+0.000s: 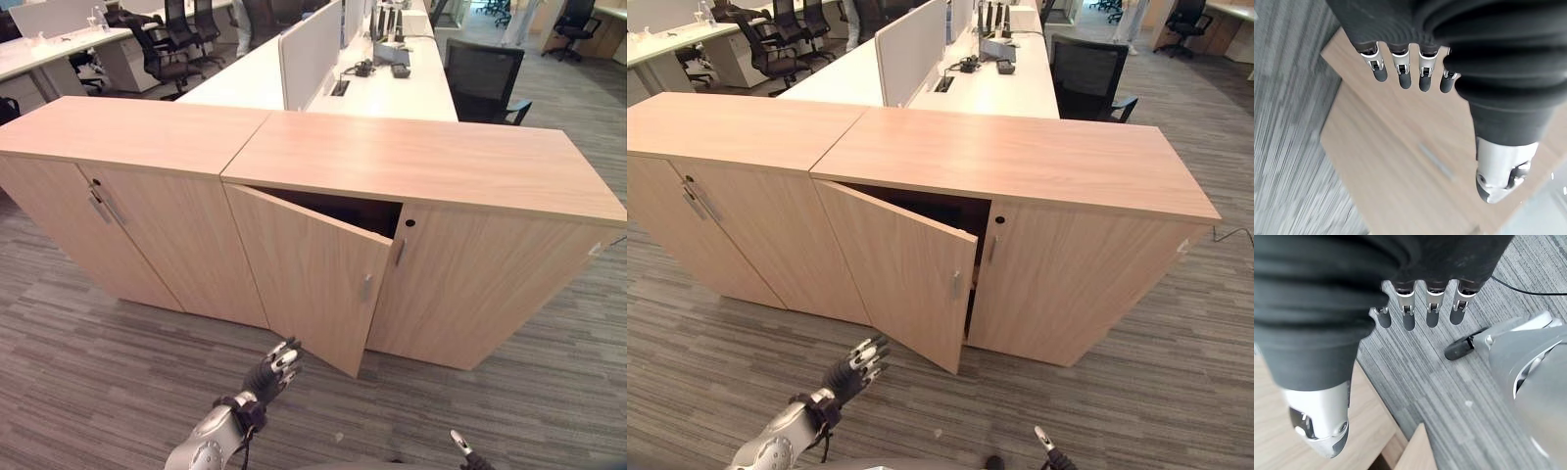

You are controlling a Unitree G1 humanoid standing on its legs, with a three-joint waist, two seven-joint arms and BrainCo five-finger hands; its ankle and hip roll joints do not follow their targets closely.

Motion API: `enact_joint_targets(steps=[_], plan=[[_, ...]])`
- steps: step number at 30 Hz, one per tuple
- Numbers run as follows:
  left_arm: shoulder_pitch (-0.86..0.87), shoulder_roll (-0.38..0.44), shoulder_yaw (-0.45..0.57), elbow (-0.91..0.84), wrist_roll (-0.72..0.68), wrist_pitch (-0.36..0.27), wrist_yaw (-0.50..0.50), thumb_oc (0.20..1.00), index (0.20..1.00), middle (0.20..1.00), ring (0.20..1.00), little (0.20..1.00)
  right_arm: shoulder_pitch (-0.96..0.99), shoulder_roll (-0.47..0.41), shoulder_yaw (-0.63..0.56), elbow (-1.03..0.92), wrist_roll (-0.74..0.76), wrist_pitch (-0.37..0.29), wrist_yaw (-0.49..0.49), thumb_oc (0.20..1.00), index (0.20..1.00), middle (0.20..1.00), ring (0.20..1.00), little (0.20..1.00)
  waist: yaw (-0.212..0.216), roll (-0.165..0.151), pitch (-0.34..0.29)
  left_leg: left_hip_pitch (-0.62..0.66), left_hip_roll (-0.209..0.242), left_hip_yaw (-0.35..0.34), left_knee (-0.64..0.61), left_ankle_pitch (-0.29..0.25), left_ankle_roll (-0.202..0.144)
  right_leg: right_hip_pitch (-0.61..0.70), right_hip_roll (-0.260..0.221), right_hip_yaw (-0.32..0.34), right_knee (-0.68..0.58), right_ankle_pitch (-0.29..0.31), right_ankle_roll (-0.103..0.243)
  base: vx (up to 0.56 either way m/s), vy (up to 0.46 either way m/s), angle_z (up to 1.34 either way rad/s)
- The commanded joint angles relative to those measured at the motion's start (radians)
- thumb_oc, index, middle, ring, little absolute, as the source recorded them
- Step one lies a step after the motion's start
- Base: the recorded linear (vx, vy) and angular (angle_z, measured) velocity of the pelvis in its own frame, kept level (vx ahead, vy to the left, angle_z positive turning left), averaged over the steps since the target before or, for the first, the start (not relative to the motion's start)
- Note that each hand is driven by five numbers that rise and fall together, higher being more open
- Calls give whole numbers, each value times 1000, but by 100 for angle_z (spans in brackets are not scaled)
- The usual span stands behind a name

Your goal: Put the empty folder in the office cabinet

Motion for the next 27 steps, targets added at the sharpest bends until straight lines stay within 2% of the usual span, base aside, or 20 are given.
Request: enact_joint_targets(steps=[1, 3, 5, 6, 8, 9, 10, 11, 13, 14, 15, 16, 18, 20, 21, 22, 23, 25, 26, 27], plan=[[-64, -53, 34, 32, 118, -79, 31, 1000, 1000, 1000, 1000, 1000, -82, 3, -24, 78, 66, -47, -5, 1000, 1000, 1000, 1000, 1000, 23, 37, 47, -3, 89, -79, 4, -44, -25, 71, 66, -3, 7, -141, -21, 28, -124, -17], [-78, -80, 51, 131, 221, -108, 79, 1000, 1000, 1000, 1000, 1000, -78, 11, -12, 71, 80, -54, -11, 1000, 1000, 1000, 1000, 1000, 22, 34, 48, 6, 107, -71, 4, -30, -36, 77, 89, 7, 7, -153, -37, 28, -126, -14], [-84, -101, 62, 178, 231, -117, 99, 1000, 1000, 1000, 1000, 1000, -74, 18, -4, 68, 86, -57, -17, 1000, 1000, 1000, 1000, 1000, 22, 33, 48, 10, 117, -67, 4, -23, -41, 80, 99, 11, 7, -159, -45, 29, -180, -11], [-115, -137, 84, 328, 290, -147, 138, 1000, 1000, 1000, 1000, 1000, -69, 25, 17, 64, 106, -67, -23, 1000, 1000, 1000, 1000, 1000, 19, 29, 50, 20, 145, -57, 4, 0, -56, 86, 134, 21, 7, -174, -66, 30, -246, -8], [-131, -137, 84, 387, 353, -162, 165, 1000, 1000, 1000, 1000, 1000, -70, 26, 27, 64, 105, -70, -26, 1000, 1000, 1000, 1000, 1000, 18, 26, 50, 24, 155, -55, 6, 6, -60, 88, 146, 29, 7, -178, -74, 24, -232, -9], [-168, -151, 78, 524, 425, -180, 209, 1000, 1000, 1000, 1000, 1000, -71, 33, 55, 66, 96, -72, -30, 1000, 1000, 1000, 1000, 1000, 15, 18, 48, 34, 174, -44, 16, 17, -67, 90, 169, 50, 7, -183, -88, 26, -193, -16], [-168, -151, 78, 524, 425, -180, 209, 1000, 1000, 1000, 1000, 1000, -71, 33, 55, 66, 96, -72, -30, 1000, 1000, 1000, 1000, 1000, 15, 18, 49, 35, 174, -43, 16, 17, -67, 90, 169, 50, 7, -183, -88, 49, -270, -21], [-185, -162, 93, 647, 412, -175, 209, 1000, 1000, 1000, 1000, 1000, -70, 44, 87, 69, 86, -72, -33, 1000, 1000, 1000, 1000, 1000, 13, 7, 46, 39, 201, -36, 58, 27, -74, 94, 194, 76, 7, -184, -102, 28, -150, -16], [-185, -162, 93, 648, 412, -175, 209, 1000, 1000, 1000, 1000, 1000, -70, 44, 87, 69, 87, -72, -33, 1000, 1000, 1000, 1000, 1000, 14, 7, 46, 38, 201, -36, 59, 26, -74, 94, 194, 76, 7, -184, -102, 19, -148, -36], [-190, -164, 120, 727, 397, -173, 211, 1000, 1000, 1000, 1000, 1000, -67, 49, 112, 70, 72, -69, -26, 1000, 1000, 1000, 1000, 1000, 16, -6, 50, 26, 226, -34, 132, 19, -69, 101, 215, 99, 7, -188, -116, 79, -250, -58], [-178, -169, 143, 750, 359, -162, 195, 1000, 1000, 1000, 1000, 1000, -64, 52, 134, 71, 51, -69, -21, 1000, 1000, 1000, 1000, 1000, 24, -6, 64, 16, 244, -52, 240, -19, -57, 124, 237, 130, 7, -202, -126, -3, -298, -59], [-172, -170, 160, 751, 330, -163, 191, 1000, 1000, 1000, 1000, 1000, -68, 51, 139, 68, 45, -68, -19, 1000, 1000, 1000, 1000, 1000, 36, -15, 78, -21, 233, -78, 307, -2, -31, 116, 233, 136, 7, -187, -138, -67, -175, -58], [-161, -175, 176, 721, 274, -167, 174, 1000, 1000, 1000, 1000, 1000, -75, 43, 149, 62, 36, -73, -17, 1000, 1000, 1000, 1000, 1000, 63, -21, 107, -133, 142, -216, 446, -35, 21, 113, 227, 147, 7, -188, -144, -160, -59, -71], [-147, -186, 194, 731, 210, -169, 136, 1000, 1000, 1000, 1000, 1000, -77, 37, 143, 60, 31, -76, -8, 1000, 1000, 1000, 1000, 1000, 67, -22, 117, -201, 58, -281, 493, -87, 44, 114, 220, 143, 7, -189, -139, -64, 16, -38], [-148, -185, 194, 731, 209, -169, 136, 1000, 1000, 1000, 1000, 1000, -77, 38, 143, 60, 31, -76, -8, 1000, 1000, 1000, 1000, 1000, 64, -24, 114, -206, 55, -283, 491, -83, 44, 110, 218, 140, 7, -189, -138, -29, 93, -2], [-142, -193, 208, 761, 195, -166, 112, 1000, 1000, 1000, 1000, 1000, -79, 31, 138, 60, 24, -77, -5, 1000, 1000, 1000, 1000, 1000, 69, -23, 128, -237, -27, -315, 463, -148, 53, 114, 205, 144, 7, -184, -130, -12, 127, -2], [-140, -198, 214, 793, 201, -167, 105, 1000, 1000, 1000, 1000, 1000, -83, 28, 138, 61, 13, -77, 0, 1000, 1000, 1000, 1000, 1000, 69, -18, 128, -210, -56, -325, 408, -166, 57, 111, 204, 152, 7, -176, -123, -11, 126, 3], [-141, -197, 214, 793, 201, -167, 105, 1000, 1000, 1000, 1000, 1000, -83, 28, 138, 61, 13, -77, 0, 1000, 1000, 1000, 1000, 1000, 67, -21, 127, -210, -58, -325, 403, -160, 57, 108, 202, 150, 7, -175, -122, 10, 91, -17], [-142, -203, 235, 821, 187, -168, 84, 1000, 1000, 1000, 1000, 1000, -81, 25, 134, 57, 5, -80, 6, 1000, 1000, 1000, 1000, 1000, 60, -11, 118, -176, -104, -359, 317, -166, 57, 97, 193, 158, 7, -160, -108, 22, 170, -33], [-143, -203, 241, 830, 189, -169, 79, 1000, 1000, 1000, 1000, 1000, -79, 25, 134, 57, 0, -79, 10, 1000, 1000, 1000, 1000, 1000, 57, -8, 113, -159, -111, -362, 281, -158, 58, 97, 188, 153, 7, -158, -105, 23, 169, -21]])
